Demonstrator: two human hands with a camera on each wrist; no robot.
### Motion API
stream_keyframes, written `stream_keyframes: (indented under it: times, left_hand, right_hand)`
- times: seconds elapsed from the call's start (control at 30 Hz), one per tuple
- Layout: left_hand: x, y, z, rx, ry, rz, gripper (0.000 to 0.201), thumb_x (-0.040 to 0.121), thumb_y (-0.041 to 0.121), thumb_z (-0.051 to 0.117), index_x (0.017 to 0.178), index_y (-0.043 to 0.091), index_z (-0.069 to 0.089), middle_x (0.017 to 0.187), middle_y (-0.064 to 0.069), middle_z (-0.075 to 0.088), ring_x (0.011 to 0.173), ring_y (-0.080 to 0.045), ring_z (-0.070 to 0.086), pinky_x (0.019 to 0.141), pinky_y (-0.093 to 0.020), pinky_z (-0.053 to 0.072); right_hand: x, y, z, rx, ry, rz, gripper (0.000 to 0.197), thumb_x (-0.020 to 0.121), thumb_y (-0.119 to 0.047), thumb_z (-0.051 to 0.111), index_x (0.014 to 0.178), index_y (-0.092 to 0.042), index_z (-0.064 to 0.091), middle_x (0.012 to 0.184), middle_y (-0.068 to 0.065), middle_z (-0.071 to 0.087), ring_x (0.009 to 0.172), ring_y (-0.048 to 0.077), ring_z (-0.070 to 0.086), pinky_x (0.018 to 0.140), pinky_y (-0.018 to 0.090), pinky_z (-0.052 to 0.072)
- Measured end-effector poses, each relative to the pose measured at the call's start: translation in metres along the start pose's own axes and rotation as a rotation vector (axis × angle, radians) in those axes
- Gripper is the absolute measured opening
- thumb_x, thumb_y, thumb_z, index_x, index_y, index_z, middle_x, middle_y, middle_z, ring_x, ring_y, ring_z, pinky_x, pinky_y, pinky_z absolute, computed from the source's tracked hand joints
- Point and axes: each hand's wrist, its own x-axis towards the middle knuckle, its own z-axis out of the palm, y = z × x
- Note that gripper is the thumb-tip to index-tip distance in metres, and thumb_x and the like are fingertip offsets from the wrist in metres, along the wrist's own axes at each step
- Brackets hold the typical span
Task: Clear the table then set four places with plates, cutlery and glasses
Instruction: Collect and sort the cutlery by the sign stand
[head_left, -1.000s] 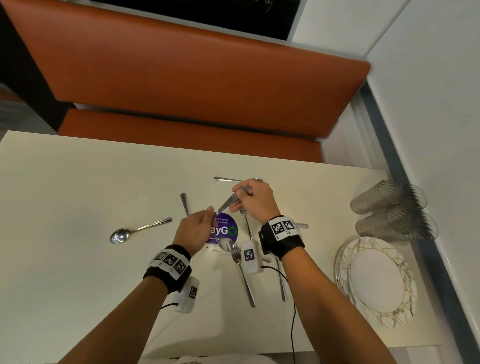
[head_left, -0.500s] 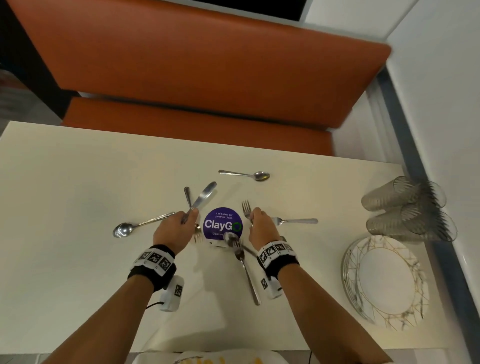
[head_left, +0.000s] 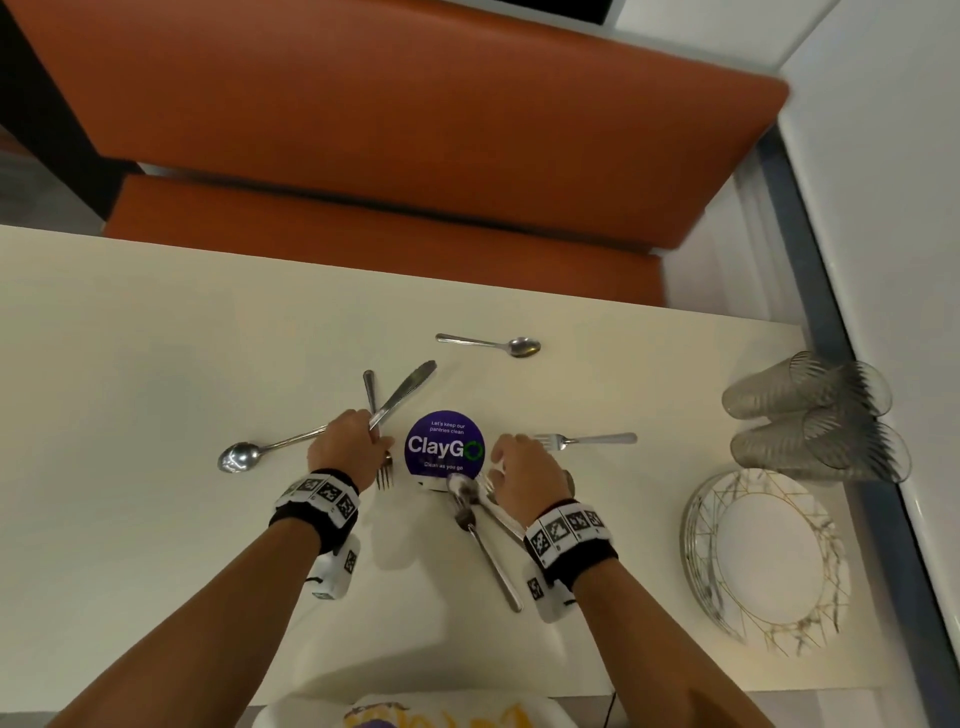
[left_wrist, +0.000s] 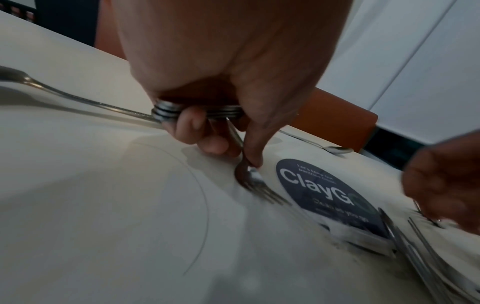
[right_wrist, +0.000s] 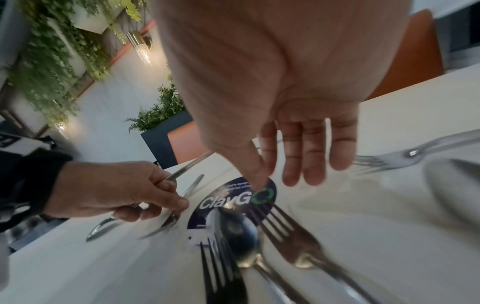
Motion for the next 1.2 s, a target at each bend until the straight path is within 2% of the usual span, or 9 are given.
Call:
stream_keyframes:
  times: [0.13,0.33,0.47,0.6,0.7,0.87,1.0,1.1,1.2]
  left_hand:
    - [-0.007,-0.015,-0.002,-0.019,-0.012,-0.039,0.028,0.094,0.033,0.07,0.079,0.019,0.051,0.085,0.001,0.058,0.079,-0.023,0.059,0.07,-0.038,0.048]
    - [-0.025,-0.021,-0.009,-0.022,0.084,0.003,0.035,0.096,0.051,0.059,0.081,0.02,0.054,0.087,0.007,0.056,0.074,-0.019,0.059,0.068,-0.035,0.047]
    - [-0.024,0.002,-0.014,0.072,0.028,0.155,0.044,0.1,0.058,0.046,0.074,0.023,0.051,0.069,0.006,0.058,0.064,-0.018,0.058,0.059,-0.03,0.042]
    - [-0.01,0.032,-0.012,0.198,-0.1,0.327,0.042,0.102,0.057,0.043,0.077,0.025,0.051,0.068,0.005,0.06,0.065,-0.022,0.06,0.065,-0.032,0.049]
    - [0.003,0.048,-0.01,0.27,-0.14,0.418,0.042,0.102,0.059,0.04,0.086,0.025,0.059,0.076,0.006,0.067,0.069,-0.019,0.063,0.066,-0.031,0.052]
    - [0.021,0.065,-0.008,0.257,-0.195,0.443,0.035,0.101,0.056,0.047,0.092,0.025,0.059,0.082,0.005,0.068,0.073,-0.018,0.064,0.06,-0.029,0.044]
    - [0.035,0.058,0.0,0.041,-0.249,0.451,0.008,0.097,0.029,0.06,0.101,0.026,0.054,0.093,0.005,0.063,0.084,-0.019,0.065,0.063,-0.027,0.051]
    - [0.042,0.051,0.007,-0.05,-0.187,0.522,0.014,0.093,0.014,0.067,0.104,0.021,0.064,0.102,0.004,0.053,0.093,-0.016,0.055,0.083,-0.033,0.054]
    - [0.045,0.045,0.014,0.009,-0.06,0.535,0.015,0.093,0.015,0.068,0.107,0.021,0.07,0.107,0.003,0.057,0.1,-0.016,0.049,0.092,-0.035,0.045]
  right_hand:
    - [0.018,-0.019,0.008,0.086,-0.063,-0.125,0.03,0.09,-0.037,0.067,0.114,-0.023,0.058,0.113,0.002,0.055,0.105,0.019,0.049,0.089,0.036,0.051]
    - [0.009,-0.012,0.027,0.058,-0.202,-0.163,0.007,0.088,-0.021,0.069,0.095,-0.022,0.066,0.102,-0.001,0.06,0.09,0.019,0.06,0.086,0.04,0.056]
    - [0.014,-0.006,0.017,0.248,-0.089,-0.098,0.015,0.089,-0.025,0.07,0.103,-0.021,0.065,0.103,-0.002,0.062,0.09,0.016,0.062,0.083,0.031,0.056]
    - [0.036,-0.004,-0.01,0.48,0.143,-0.014,0.053,0.092,-0.009,0.068,0.138,-0.024,0.046,0.125,-0.001,0.054,0.109,0.014,0.058,0.093,0.028,0.053]
    - [0.051,0.001,-0.024,0.396,0.134,-0.085,0.078,0.085,-0.003,0.073,0.147,-0.032,0.036,0.136,-0.001,0.048,0.12,0.014,0.049,0.1,0.029,0.048]
    - [0.068,0.015,-0.027,0.12,0.04,-0.232,0.018,0.093,-0.011,0.067,0.111,-0.014,0.067,0.102,0.002,0.062,0.095,0.016,0.048,0.091,0.034,0.048]
    - [0.075,0.034,-0.021,0.102,0.038,-0.269,0.011,0.097,-0.014,0.062,0.104,-0.011,0.07,0.094,0.005,0.062,0.087,0.013,0.043,0.08,0.028,0.041]
    - [0.077,0.042,-0.015,0.114,0.079,-0.231,0.013,0.095,-0.015,0.065,0.105,-0.013,0.072,0.093,0.004,0.062,0.086,0.015,0.05,0.082,0.033,0.049]
    - [0.074,0.038,-0.003,0.162,0.133,-0.195,0.016,0.093,-0.016,0.068,0.109,-0.013,0.072,0.098,0.001,0.06,0.088,0.017,0.057,0.085,0.032,0.053]
